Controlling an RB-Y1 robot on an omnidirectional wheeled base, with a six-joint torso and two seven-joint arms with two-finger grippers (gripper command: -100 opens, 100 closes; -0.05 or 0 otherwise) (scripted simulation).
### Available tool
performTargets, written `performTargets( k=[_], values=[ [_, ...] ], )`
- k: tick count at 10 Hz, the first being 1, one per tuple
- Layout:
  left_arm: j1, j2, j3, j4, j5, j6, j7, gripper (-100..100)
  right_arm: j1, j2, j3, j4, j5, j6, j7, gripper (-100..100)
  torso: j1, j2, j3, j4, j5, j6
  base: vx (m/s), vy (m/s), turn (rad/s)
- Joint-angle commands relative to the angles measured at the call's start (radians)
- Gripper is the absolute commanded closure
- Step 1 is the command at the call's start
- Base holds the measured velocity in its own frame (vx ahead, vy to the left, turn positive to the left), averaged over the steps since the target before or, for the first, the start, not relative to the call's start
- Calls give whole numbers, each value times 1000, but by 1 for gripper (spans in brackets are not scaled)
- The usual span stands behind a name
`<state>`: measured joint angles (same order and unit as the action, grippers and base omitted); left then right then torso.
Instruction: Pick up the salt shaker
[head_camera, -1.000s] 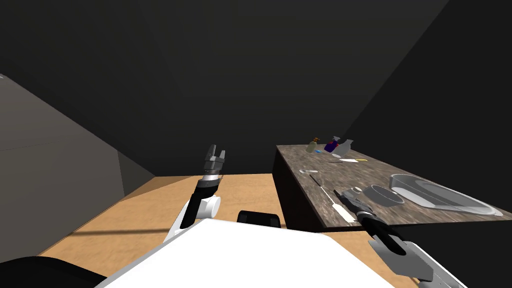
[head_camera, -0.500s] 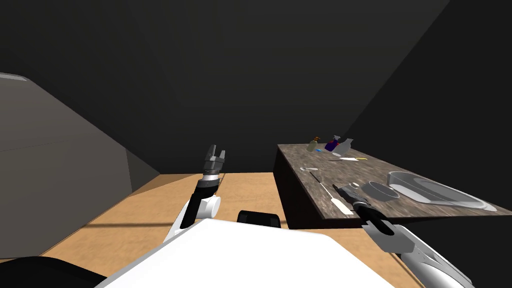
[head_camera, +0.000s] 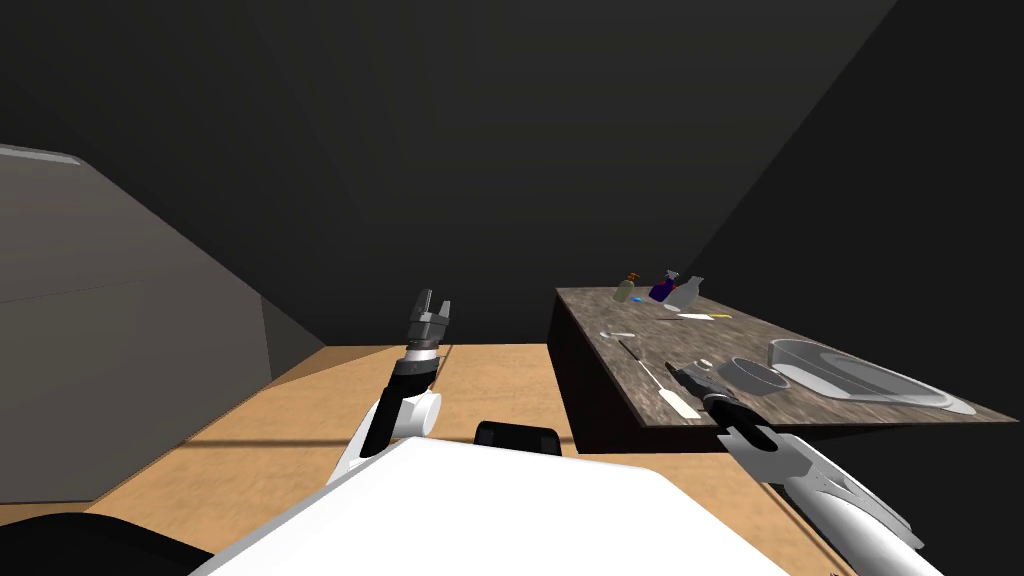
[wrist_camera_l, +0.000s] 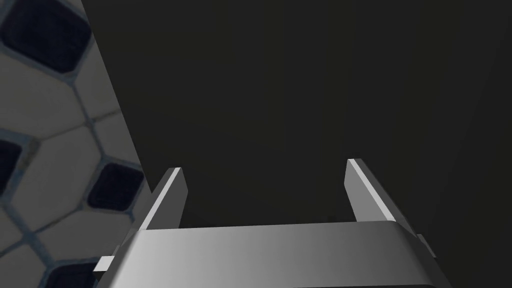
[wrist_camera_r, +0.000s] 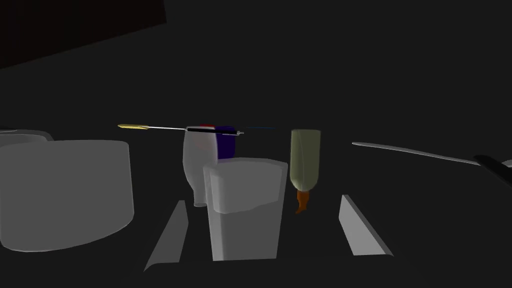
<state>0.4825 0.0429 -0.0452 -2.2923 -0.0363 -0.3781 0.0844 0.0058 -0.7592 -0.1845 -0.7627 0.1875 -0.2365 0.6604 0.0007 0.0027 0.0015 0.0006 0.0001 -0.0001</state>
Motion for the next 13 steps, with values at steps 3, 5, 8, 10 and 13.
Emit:
performTargets(
  k=[3, 5, 8, 10, 13],
  values=[
    [0, 0, 0, 0, 0, 0, 0, 0, -104, -38, 32, 143, -28, -7, 17, -100, 0, 0, 0, 0, 0, 0, -53, 20, 20],
    [0, 0, 0, 0, 0, 0, 0, 0, -137, -74, 61, 170, -55, -24, 35, -100, 0, 1, 0, 0, 0, 0, -61, 32, 12],
    [0, 0, 0, 0, 0, 0, 0, 0, -200, -74, 61, 262, -55, -24, 35, -100, 0, 1, 0, 0, 0, 0, -49, 23, 7],
    [0, 0, 0, 0, 0, 0, 0, 0, -202, -72, 61, 259, -53, -27, 37, 100, -2, -2, -1, -1, 0, 0, 0, 0, 0],
    [0, 0, 0, 0, 0, 0, 0, 0, -202, -72, 61, 258, -53, -27, 37, 100, -2, -3, -2, -1, -1, 0, 0, 0, 0]
  ],
)
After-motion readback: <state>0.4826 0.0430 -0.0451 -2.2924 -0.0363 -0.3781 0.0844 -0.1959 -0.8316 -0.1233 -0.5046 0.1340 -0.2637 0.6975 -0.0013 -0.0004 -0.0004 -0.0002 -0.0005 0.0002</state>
